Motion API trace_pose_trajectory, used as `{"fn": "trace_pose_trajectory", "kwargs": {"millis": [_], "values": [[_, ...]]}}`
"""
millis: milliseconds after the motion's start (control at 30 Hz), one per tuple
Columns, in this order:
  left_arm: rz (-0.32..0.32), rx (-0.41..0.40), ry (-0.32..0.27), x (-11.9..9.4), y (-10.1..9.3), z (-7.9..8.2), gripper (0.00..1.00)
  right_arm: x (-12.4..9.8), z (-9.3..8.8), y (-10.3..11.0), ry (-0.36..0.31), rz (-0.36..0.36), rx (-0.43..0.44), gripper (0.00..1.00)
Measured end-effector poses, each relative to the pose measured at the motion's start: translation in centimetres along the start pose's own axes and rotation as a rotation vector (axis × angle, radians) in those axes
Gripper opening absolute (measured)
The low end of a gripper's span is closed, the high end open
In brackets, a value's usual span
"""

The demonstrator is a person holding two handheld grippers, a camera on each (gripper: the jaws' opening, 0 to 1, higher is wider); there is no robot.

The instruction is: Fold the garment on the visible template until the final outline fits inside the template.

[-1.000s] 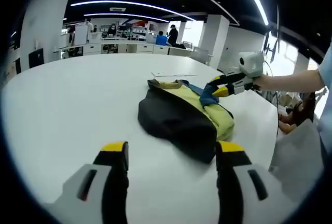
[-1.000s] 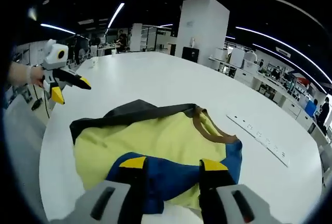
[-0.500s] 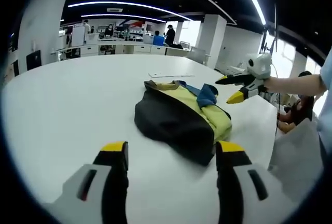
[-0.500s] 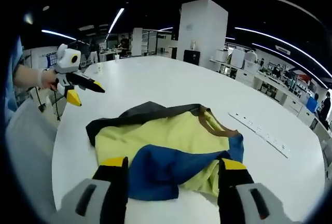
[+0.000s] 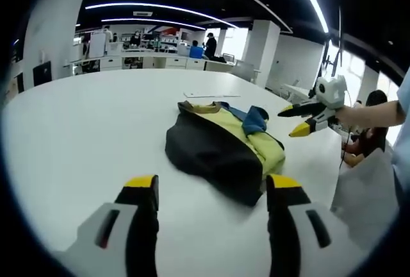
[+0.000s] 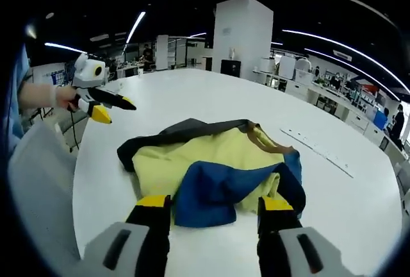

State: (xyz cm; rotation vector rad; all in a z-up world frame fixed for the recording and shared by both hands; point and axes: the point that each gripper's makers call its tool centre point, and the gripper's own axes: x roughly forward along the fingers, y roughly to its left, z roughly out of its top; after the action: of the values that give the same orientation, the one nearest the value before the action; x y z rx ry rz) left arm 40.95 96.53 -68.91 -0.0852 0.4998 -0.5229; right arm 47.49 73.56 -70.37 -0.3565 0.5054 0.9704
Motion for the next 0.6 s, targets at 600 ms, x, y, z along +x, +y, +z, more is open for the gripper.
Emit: {"fn": "trace_pose_trajectory", "kwargs": {"millis": [600], "values": [[0.015, -0.033, -0.013, -0.7, 0.1, -0.9, 0.65, 2.0, -3.1, 2.9, 0.072, -0.087, 0.049, 0.23]]}}
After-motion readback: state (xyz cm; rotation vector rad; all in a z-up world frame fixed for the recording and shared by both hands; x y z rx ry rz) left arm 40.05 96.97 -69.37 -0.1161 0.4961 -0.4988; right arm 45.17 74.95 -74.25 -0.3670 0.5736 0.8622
